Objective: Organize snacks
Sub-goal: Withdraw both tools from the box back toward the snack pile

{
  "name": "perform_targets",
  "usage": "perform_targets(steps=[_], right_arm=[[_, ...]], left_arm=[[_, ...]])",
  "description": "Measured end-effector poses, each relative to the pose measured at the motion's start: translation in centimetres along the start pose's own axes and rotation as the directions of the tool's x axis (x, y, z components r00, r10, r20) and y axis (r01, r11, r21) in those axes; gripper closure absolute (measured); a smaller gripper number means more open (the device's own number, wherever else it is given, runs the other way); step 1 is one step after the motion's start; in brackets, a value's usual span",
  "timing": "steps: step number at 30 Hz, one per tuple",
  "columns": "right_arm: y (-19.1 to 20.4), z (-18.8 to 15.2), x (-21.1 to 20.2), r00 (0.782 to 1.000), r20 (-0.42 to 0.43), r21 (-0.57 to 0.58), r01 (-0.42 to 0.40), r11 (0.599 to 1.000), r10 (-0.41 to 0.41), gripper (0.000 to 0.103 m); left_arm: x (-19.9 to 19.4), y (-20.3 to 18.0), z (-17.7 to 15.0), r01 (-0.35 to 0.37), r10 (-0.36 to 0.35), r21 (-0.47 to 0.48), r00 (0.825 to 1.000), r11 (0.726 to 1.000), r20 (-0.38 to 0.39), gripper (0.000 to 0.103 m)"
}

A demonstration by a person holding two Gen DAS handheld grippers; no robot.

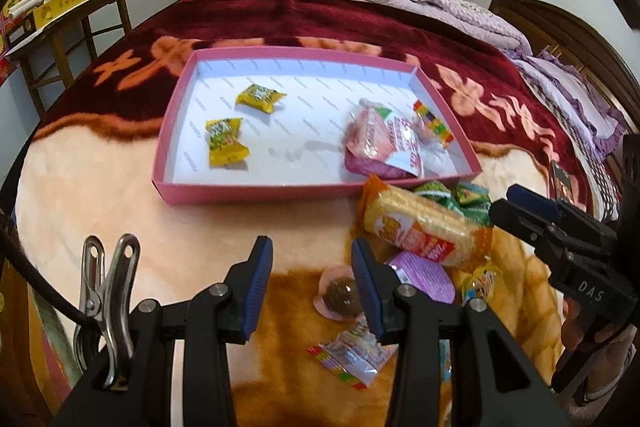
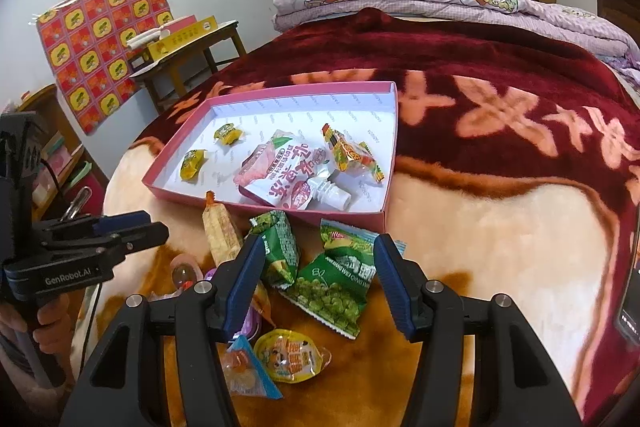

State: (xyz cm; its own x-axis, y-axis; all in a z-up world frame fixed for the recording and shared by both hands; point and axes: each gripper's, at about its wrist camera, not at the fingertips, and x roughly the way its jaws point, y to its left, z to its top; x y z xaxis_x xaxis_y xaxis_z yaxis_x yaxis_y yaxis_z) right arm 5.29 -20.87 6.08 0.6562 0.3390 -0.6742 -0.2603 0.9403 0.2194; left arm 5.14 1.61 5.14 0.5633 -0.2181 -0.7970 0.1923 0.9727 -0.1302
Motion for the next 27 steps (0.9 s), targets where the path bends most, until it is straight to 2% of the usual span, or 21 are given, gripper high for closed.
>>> perform_targets(steps=[12, 18, 23, 25, 27], right_arm=[[0.8, -0.6, -0.4, 1.0, -0.003, -0.021, -0.018, 1.0, 0.018, 0.045], [0.9, -0.7, -0.4, 1.0, -0.003, -0.02, -0.02, 1.0, 0.02, 0.045], [1.1, -0.7, -0.4, 1.0, -0.005, -0.023, -0.027, 0.999, 0.027, 0.045], [1.1, -0.7, -0.4, 1.0, -0.005, -0.023, -0.028, 0.999, 0.028, 0.045], [1.2, -0.7, -0.4, 0.999, -0.007, -0.024, -0.031, 0.999, 0.031, 0.045]], left_arm=[[2.1, -1.7, -1.6, 0.003, 0.003, 0.075, 0.996, 0.997, -0.087, 0.06], [3.0, -2.0, -2.0, 0.006, 0.002, 0.068, 0.994, 0.998, -0.108, 0.059], [3.2, -2.3, -2.2, -0.02, 0.027, 0.078, 0.996, 0.997, -0.09, 0.059], [3.2, -2.4, -2.3, -0.033, 0.041, 0.09, 0.996, 0.995, -0.082, 0.065], [3.1, -2.4, -2.4, -0.037, 0.045, 0.102, 0.996, 0.994, -0.078, 0.067]])
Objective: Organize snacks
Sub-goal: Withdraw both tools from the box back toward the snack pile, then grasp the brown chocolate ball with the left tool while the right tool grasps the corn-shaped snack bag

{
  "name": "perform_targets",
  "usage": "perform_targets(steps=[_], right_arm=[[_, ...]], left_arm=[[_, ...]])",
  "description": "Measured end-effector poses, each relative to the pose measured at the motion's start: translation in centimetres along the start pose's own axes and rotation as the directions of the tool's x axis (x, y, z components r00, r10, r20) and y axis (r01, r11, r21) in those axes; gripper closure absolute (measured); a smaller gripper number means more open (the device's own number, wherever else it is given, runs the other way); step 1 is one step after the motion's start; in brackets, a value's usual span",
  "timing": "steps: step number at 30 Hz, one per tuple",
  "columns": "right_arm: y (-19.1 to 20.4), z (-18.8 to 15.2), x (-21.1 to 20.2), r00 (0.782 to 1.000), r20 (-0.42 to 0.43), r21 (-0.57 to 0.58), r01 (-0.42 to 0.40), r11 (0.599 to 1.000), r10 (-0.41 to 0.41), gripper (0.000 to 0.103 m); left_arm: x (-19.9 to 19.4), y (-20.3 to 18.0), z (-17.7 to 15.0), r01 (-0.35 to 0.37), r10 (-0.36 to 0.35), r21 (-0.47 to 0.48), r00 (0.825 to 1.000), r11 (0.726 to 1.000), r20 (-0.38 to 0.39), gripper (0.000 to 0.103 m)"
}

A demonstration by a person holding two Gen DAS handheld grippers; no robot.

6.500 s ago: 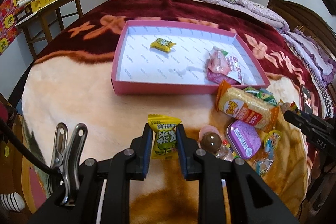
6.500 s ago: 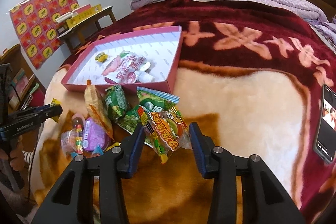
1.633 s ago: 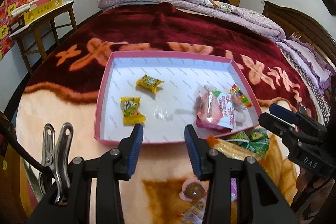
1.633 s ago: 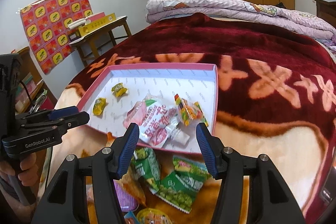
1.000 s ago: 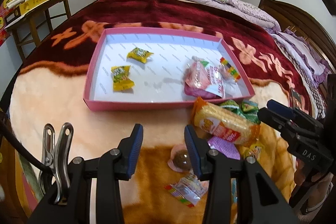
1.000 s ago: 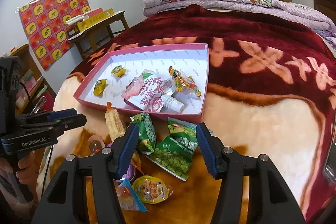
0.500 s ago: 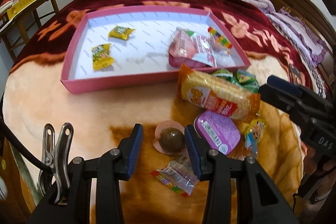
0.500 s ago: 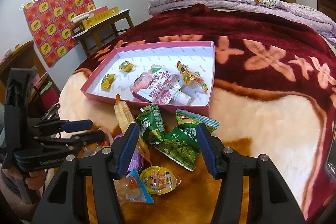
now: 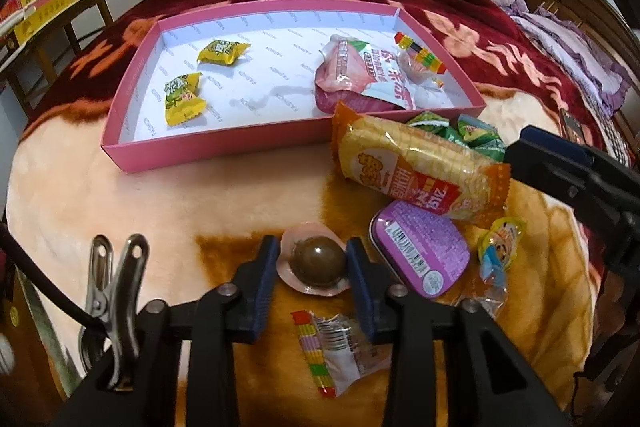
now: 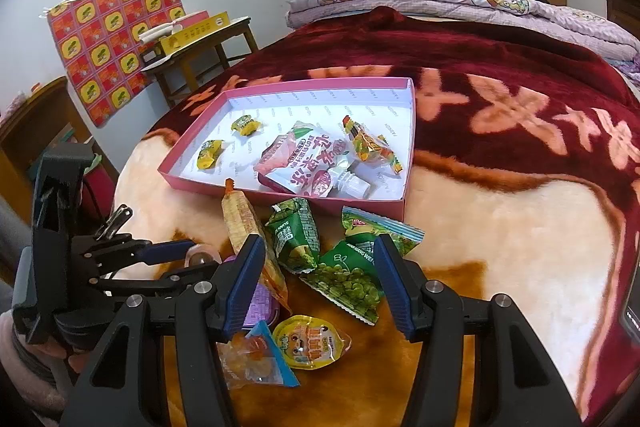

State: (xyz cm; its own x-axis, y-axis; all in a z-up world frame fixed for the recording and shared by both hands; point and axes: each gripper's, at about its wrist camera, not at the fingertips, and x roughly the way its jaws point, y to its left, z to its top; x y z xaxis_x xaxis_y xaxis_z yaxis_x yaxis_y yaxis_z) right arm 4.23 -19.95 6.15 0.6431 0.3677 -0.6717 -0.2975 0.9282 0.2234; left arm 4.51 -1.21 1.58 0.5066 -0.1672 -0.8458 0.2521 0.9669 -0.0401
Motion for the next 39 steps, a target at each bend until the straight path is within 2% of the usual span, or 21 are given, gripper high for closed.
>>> perform_targets(steps=[9, 21, 31, 36, 37, 39], right_arm=[[1.1, 0.2, -0.1, 1.0, -0.001, -0.022, -0.006, 1.0, 0.006, 0.045], [3.9, 0.8, 0.0, 0.999, -0.006, -0.105, -0.043, 0.994, 0.043, 0.045], [6.0, 0.6, 3.0, 0.997, -0.069, -0.181, -0.042, 0.983, 0.03, 0.045], [6.4, 0.6, 4.0, 0.997, -0.074, -0.205, -0.027, 0.978, 0.012, 0.045], [6.6, 0.6, 4.1, 0.997, -0.076, -0.214, -0.027, 0.976, 0.01, 0.046], [6.9, 0.6, 4.3, 0.997, -0.079, -0.229, -0.022, 0.973, 0.004, 0.061]], left_arm=[[-1.1, 1.1, 0.2, 0.01, -0.008, -0.033, 0.999, 0.999, 0.037, 0.067], [-3.0, 4.2, 0.6, -0.014, 0.023, -0.102, 0.996, 0.995, 0.087, 0.067], [-2.9, 4.9, 0.5, -0.013, 0.024, -0.119, 0.996, 0.993, 0.087, 0.067], [-2.8, 5.1, 0.5, -0.009, 0.02, -0.126, 0.996, 0.992, 0.089, 0.067], [-2.8, 5.2, 0.5, -0.008, 0.019, -0.128, 0.996, 0.992, 0.09, 0.067], [-2.9, 5.2, 0.5, -0.006, 0.018, -0.129, 0.996, 0.992, 0.092, 0.067]])
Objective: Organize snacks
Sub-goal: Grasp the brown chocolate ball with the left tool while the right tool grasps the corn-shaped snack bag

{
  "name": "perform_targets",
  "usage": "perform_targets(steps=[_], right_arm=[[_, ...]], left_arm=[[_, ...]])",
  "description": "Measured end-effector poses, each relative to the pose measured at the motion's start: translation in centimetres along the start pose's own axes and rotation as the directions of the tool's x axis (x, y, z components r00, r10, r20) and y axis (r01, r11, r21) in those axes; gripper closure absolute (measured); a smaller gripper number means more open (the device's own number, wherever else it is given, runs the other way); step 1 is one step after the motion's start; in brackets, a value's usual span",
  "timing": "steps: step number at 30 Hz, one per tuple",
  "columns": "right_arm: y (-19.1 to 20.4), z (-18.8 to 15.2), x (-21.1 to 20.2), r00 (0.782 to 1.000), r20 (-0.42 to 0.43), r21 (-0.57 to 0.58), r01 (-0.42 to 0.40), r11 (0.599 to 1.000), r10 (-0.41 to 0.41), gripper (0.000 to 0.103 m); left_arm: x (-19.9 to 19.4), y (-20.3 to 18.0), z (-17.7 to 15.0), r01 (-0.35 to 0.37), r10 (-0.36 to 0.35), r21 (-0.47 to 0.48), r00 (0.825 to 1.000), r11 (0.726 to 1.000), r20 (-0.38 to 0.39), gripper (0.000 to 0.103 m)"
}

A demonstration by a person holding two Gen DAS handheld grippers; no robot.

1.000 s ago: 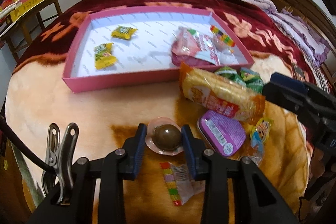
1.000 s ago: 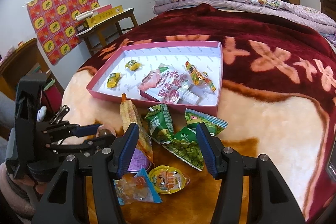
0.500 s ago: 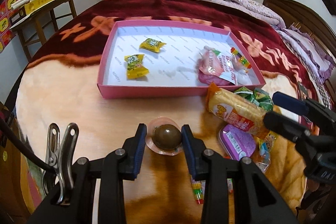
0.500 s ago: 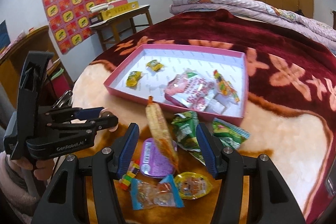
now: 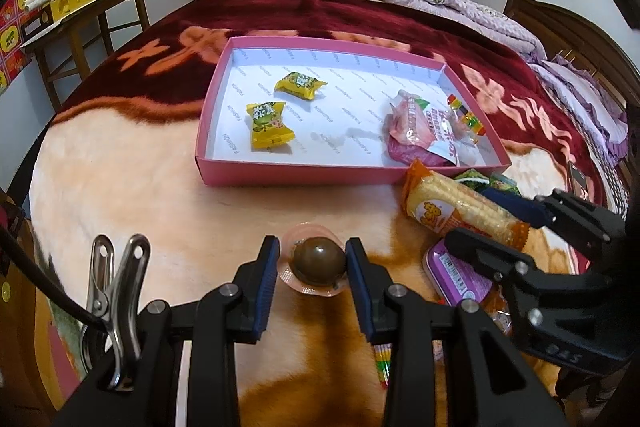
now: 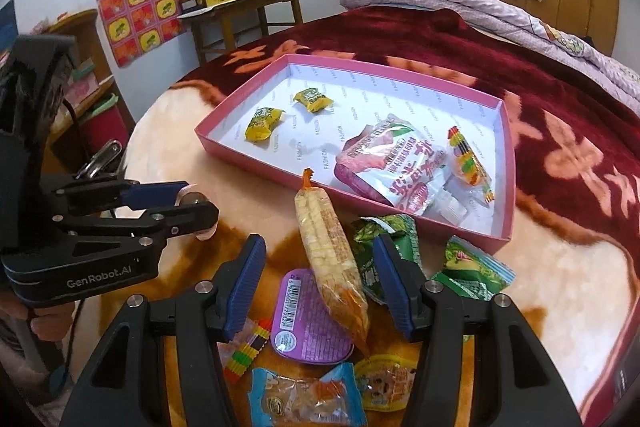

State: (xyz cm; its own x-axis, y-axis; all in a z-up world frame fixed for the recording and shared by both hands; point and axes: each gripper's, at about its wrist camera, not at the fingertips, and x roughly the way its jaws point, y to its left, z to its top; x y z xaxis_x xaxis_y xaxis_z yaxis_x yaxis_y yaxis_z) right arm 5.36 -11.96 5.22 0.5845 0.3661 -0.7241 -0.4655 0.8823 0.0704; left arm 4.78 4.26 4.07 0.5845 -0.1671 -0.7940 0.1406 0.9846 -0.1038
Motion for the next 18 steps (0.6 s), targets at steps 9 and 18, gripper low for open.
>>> perform_targets(steps=[9, 18], right_arm=[[-0.7, -0.3, 0.2, 0.999, -0.011, 0.031, -0.033, 0.999, 0.033, 0.078], [-1.1, -0.3, -0.8, 0.997, 0.024, 0.056, -0.077, 0.995, 0.076, 0.078]], left_arm=[[-0.3, 0.6, 0.4, 0.003, -0.003, -0.02, 1.0, 1.0, 0.01, 0.067], [-1.0, 0.8, 0.8, -0.001, 0.002, -0.027, 1.0, 1.0, 0.027, 0.067]])
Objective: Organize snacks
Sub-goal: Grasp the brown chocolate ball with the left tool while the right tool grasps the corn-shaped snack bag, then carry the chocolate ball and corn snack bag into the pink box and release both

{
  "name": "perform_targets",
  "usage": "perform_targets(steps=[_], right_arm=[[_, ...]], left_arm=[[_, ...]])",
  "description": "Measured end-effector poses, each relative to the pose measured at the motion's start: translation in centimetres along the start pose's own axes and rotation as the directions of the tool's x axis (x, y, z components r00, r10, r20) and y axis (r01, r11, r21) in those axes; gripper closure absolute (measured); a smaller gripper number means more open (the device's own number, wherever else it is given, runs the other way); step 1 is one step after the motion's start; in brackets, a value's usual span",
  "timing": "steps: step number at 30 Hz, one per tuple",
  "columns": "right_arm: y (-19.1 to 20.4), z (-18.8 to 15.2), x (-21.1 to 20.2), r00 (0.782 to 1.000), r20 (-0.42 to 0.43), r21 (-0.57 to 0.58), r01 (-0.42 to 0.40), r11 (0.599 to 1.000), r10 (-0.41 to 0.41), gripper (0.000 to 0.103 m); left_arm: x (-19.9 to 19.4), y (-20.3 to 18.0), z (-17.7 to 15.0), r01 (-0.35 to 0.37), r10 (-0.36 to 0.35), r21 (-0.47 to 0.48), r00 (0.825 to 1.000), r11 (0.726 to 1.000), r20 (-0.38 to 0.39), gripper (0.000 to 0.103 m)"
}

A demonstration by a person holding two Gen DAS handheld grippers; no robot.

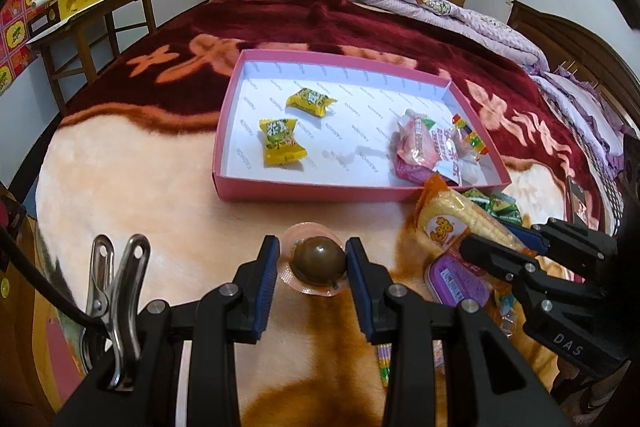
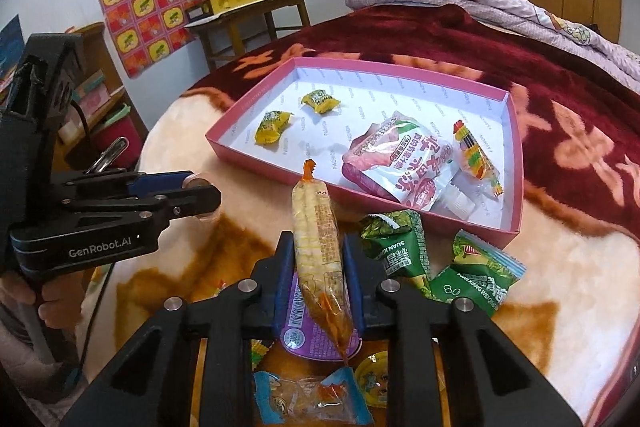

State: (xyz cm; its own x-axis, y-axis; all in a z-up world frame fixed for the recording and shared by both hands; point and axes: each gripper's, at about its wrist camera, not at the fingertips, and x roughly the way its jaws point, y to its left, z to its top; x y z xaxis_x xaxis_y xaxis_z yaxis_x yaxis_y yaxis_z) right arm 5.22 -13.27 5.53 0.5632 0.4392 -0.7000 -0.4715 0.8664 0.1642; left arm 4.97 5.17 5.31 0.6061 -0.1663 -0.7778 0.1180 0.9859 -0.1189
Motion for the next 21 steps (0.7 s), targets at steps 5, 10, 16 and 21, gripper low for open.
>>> perform_targets(steps=[5, 10, 16, 21], right_arm=[[0.1, 0.4, -0.9, 1.0, 0.027, 0.0, -0.008, 1.0, 0.008, 0.078], [0.0, 1.1, -1.7, 0.999, 0.051, 0.001, -0.006, 1.0, 0.006, 0.078], [-0.7, 2.2, -2.1, 0.997, 0.068, 0.004, 0.019, 1.0, -0.02, 0.078], [-1.6, 3.1, -2.3, 0.996, 0.083, 0.014, 0.042, 0.999, -0.043, 0.078]], left_arm=[[-0.7, 0.0, 0.7, -0.006, 0.005, 0.005, 1.0, 1.0, 0.024, 0.067], [-1.2, -0.1, 1.9, -0.022, 0.021, 0.023, 0.998, 0.999, 0.059, 0.067], [-1.3, 0.0, 3.7, -0.037, 0.033, 0.032, 0.994, 0.999, 0.099, 0.067], [-0.6, 0.1, 5.0, -0.039, 0.036, 0.024, 0.994, 0.999, 0.107, 0.067]])
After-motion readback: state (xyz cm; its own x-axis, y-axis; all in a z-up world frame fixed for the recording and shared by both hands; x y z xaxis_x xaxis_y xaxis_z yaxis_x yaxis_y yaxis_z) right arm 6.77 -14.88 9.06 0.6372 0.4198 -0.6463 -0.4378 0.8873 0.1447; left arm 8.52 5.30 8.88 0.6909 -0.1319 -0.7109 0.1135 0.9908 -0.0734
